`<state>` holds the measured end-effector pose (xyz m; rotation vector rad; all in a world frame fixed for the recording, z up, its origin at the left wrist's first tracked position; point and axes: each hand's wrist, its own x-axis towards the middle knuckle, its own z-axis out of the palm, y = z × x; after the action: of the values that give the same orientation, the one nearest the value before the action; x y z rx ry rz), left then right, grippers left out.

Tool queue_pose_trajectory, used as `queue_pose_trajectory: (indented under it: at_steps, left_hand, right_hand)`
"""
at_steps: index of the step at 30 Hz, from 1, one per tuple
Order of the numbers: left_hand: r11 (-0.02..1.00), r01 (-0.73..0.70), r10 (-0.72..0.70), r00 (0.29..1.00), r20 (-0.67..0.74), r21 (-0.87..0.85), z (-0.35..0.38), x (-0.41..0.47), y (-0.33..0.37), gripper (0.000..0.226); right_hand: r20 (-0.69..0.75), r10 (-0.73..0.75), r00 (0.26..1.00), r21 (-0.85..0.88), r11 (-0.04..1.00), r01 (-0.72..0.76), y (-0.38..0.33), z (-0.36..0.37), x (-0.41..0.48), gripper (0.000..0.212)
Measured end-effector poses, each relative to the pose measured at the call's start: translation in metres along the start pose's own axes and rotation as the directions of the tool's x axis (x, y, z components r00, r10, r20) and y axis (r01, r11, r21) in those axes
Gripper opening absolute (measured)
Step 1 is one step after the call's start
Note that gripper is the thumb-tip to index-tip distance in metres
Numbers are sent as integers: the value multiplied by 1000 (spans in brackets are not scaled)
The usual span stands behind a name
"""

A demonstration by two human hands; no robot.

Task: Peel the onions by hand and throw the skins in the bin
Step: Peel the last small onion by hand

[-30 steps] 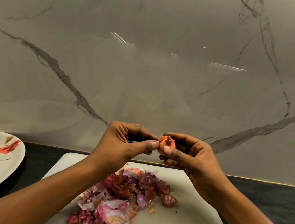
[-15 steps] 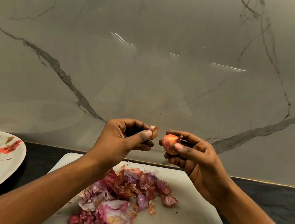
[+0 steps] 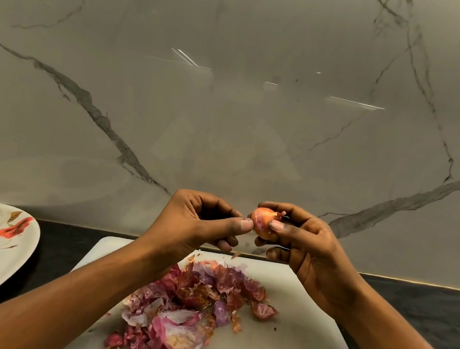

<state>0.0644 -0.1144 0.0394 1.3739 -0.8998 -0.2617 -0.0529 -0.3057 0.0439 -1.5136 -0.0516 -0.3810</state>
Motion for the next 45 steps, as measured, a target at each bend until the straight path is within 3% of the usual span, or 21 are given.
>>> queue_pose_trajectory:
  at_steps: [9, 16, 25, 45]
  left_hand:
    - [993, 92, -90, 995, 37, -79, 1, -2, 1, 29]
    - [989, 50, -45, 998, 39, -136, -1, -2, 3, 22]
    - [999, -10, 9, 1000, -9, -30, 0, -1, 1, 26]
    - [999, -23, 21, 999, -25, -45, -1, -1, 0, 23]
  right_hand:
    - [75, -3, 997, -8, 1000, 3, -1, -1, -4, 42]
    - [80, -17, 997, 25, 1000, 15, 0, -3, -4, 39]
    - [16, -76, 997, -84, 993, 77, 4, -1, -2, 50]
    - [22, -108, 994, -124, 986, 110, 7, -3, -2, 51]
